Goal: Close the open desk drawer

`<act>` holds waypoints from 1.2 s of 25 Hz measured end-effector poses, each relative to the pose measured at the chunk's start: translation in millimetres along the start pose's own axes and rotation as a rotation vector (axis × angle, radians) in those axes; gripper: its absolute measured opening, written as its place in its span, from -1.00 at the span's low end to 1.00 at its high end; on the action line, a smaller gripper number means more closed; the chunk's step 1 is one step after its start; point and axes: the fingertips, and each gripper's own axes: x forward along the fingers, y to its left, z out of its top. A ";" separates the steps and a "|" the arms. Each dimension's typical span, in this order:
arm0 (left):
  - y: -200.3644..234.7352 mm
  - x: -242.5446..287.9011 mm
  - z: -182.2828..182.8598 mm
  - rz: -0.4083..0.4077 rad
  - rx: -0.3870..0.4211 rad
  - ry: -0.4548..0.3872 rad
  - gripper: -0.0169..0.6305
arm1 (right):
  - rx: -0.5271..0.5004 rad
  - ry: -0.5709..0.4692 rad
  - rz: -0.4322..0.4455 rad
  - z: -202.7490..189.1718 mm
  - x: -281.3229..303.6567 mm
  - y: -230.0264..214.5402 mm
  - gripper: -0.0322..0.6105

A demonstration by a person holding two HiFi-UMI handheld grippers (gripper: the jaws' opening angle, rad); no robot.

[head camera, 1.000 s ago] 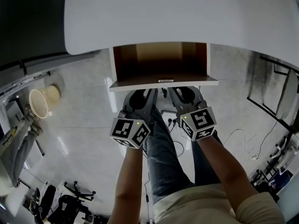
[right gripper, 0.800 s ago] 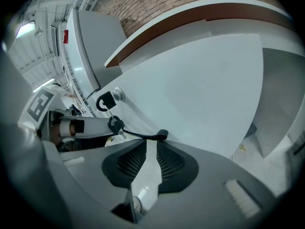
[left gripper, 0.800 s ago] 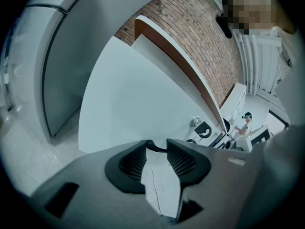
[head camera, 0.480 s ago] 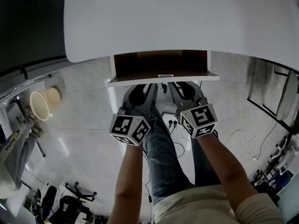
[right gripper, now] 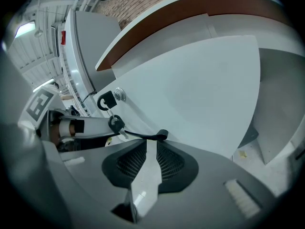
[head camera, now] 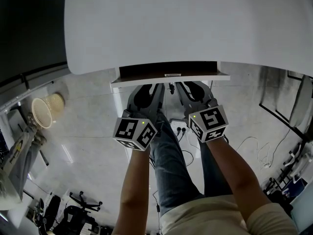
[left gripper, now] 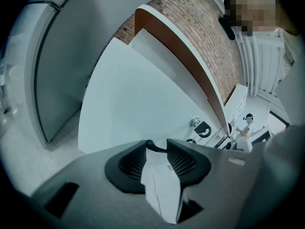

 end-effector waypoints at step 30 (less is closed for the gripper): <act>12.0 34.9 33.6 -0.009 0.004 -0.036 -0.51 | -0.018 -0.049 -0.018 34.3 30.3 -20.8 -0.67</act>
